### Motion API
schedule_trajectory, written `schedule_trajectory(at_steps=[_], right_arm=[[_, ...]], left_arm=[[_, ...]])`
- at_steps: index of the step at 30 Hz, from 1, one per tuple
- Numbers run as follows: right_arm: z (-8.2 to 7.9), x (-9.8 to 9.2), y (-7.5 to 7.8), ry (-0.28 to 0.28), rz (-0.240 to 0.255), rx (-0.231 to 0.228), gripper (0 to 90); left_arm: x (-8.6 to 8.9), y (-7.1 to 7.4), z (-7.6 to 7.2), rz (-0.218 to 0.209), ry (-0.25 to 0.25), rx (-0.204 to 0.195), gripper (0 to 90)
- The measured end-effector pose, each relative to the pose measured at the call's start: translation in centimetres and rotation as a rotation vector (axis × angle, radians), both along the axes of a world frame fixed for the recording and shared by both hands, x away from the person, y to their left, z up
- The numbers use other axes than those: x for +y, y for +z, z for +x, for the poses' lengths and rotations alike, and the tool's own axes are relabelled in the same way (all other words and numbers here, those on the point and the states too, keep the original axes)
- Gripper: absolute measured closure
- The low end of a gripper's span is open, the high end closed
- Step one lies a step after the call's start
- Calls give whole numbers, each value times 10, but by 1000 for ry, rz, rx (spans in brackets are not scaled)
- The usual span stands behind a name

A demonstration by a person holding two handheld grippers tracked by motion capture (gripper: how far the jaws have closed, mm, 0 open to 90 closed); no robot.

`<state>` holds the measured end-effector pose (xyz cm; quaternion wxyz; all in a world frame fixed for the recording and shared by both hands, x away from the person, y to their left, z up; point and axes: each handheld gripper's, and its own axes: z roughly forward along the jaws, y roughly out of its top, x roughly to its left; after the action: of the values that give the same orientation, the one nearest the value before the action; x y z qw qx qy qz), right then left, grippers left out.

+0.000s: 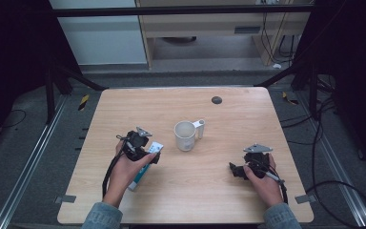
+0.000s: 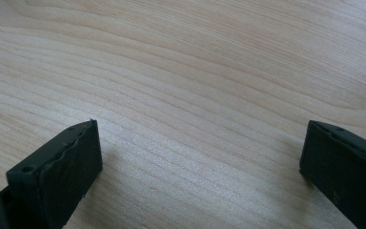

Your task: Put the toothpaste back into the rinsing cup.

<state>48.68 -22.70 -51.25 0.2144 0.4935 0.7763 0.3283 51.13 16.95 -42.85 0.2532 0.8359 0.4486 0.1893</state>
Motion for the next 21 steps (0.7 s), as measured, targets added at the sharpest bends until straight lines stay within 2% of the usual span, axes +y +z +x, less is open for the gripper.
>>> schedule_trajectory(at_steps=[4,6,10,12,15,17,21], right_arm=[[0,0,1,-2,10,7,6],[0,0,1,-3,11,7,6],[0,0,0,3,-4,-6,6],[0,0,0,-1,5,1,6],[0,0,0,0,2,1,6],[0,0,0,-1,4,0,6],[0,0,0,0,3,1,6]], left_arm=[[-2,0,4,27,17,-9,142],[1,-6,10,23,35,16,153],[3,-17,13,25,27,72,213],[3,-22,12,38,27,84,240],[5,-26,13,17,34,106,283],[4,-33,15,26,36,135,313],[4,-36,18,39,43,151,345]])
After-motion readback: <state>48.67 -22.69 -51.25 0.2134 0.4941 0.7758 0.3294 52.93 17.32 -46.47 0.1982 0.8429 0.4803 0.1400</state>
